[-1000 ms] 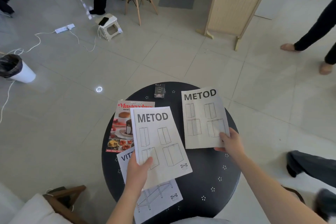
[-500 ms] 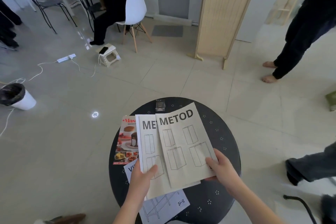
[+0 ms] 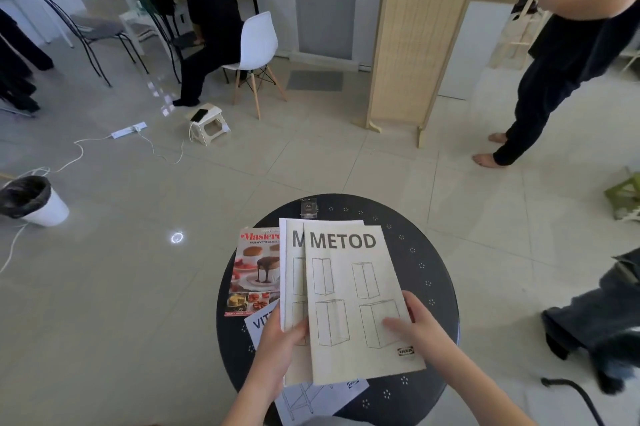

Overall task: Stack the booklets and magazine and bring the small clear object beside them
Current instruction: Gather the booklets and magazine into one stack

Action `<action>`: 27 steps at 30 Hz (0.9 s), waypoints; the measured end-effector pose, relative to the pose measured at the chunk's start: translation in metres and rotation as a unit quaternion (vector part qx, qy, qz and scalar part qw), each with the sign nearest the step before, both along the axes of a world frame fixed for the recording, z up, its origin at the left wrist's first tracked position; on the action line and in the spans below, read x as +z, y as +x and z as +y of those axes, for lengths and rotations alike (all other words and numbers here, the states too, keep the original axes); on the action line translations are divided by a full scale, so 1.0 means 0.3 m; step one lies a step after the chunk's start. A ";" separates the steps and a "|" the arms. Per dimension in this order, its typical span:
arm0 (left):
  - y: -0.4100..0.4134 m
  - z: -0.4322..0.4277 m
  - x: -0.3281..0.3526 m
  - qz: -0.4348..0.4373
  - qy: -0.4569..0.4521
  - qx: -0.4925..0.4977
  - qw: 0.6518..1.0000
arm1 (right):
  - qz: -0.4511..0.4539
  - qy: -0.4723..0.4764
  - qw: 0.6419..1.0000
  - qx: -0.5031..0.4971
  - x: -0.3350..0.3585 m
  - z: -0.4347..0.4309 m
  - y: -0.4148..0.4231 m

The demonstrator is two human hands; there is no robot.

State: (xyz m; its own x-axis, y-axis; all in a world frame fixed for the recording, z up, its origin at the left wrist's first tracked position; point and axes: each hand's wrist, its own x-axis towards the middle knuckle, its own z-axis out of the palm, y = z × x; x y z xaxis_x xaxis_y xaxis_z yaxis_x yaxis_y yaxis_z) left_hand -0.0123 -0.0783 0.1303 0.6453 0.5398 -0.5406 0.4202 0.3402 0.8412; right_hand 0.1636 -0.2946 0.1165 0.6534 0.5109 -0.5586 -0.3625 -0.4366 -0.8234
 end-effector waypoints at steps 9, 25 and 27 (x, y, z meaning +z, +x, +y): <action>0.001 -0.021 0.020 0.016 -0.013 -0.044 0.999 | 0.062 0.069 0.993 -0.069 0.028 0.056 0.015; 0.014 -0.055 0.041 -0.024 0.050 -0.033 0.998 | 0.037 0.067 0.993 -0.095 0.055 0.110 -0.018; 0.018 -0.051 0.039 -0.023 0.048 -0.031 0.998 | 0.056 0.060 0.992 -0.093 0.056 0.113 -0.019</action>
State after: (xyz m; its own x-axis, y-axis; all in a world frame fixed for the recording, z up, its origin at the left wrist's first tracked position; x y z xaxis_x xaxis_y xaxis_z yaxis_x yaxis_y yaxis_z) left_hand -0.0068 -0.0936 0.1421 0.7018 0.5462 -0.4572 0.3986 0.2308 0.8876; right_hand 0.1578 -0.2607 0.1333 0.6801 0.4550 -0.5749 -0.5197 -0.2540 -0.8157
